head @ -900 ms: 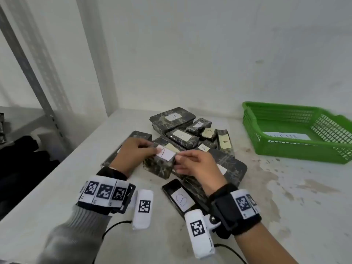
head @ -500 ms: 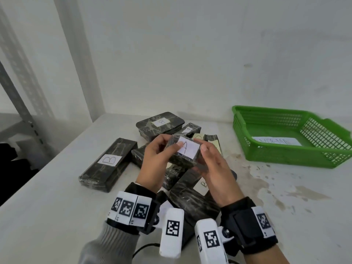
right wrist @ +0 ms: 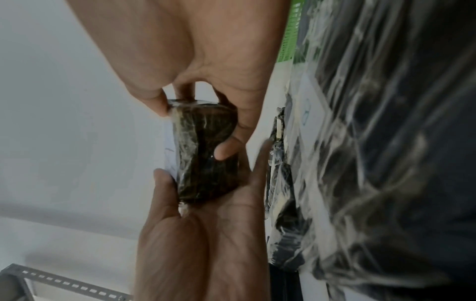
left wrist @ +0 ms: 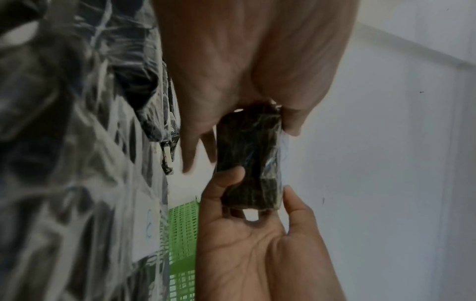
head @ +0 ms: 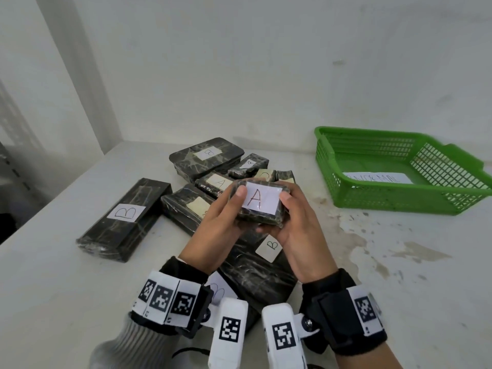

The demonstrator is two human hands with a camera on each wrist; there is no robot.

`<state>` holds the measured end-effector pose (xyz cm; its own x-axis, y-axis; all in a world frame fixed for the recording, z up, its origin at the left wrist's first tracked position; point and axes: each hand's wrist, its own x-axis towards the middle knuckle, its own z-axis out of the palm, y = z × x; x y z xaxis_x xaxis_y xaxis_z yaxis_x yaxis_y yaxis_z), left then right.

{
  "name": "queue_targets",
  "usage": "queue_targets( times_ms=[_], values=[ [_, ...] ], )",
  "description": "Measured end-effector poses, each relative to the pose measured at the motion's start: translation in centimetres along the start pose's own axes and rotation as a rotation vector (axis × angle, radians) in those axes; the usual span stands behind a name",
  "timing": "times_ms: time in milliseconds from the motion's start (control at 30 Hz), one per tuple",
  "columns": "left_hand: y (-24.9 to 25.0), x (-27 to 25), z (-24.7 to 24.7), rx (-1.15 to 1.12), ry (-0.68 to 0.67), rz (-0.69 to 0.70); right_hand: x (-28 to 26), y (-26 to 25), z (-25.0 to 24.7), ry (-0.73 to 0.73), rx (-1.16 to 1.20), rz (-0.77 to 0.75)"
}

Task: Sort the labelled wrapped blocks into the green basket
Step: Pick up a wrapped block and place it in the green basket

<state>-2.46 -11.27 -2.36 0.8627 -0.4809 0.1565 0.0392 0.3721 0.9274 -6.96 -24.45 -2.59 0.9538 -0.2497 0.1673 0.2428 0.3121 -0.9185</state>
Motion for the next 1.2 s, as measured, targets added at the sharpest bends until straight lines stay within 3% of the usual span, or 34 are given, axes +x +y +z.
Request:
queue_targets(
  times_ms=[167, 367, 533, 733, 933, 1200],
  values=[
    [0.1, -0.2, 0.0, -0.047, 0.031, -0.004, -0.4, -0.1, 0.4, 0.019, -0.086, -0.045],
    [0.3, -0.6, 0.3, -0.094, -0.116, -0.021, -0.5, -0.9, -0.1, 0.070, -0.028, -0.075],
    [0.0, -0.4, 0.2, -0.084, -0.066, 0.000, -0.6, -0.8, 0.2, 0.066, -0.041, -0.024],
    [0.3, -0.7, 0.4, -0.065, -0.107, -0.046, -0.6, -0.7, -0.1, 0.098, -0.072, -0.052],
    [-0.1, -0.5, 0.3, -0.027, 0.013, -0.035, -0.6, -0.5, 0.0, 0.089, -0.127, -0.025],
    [-0.1, -0.8, 0.6, -0.031, -0.043, -0.039, -0.6, -0.4, -0.1, 0.166, -0.139, -0.051]
  ],
)
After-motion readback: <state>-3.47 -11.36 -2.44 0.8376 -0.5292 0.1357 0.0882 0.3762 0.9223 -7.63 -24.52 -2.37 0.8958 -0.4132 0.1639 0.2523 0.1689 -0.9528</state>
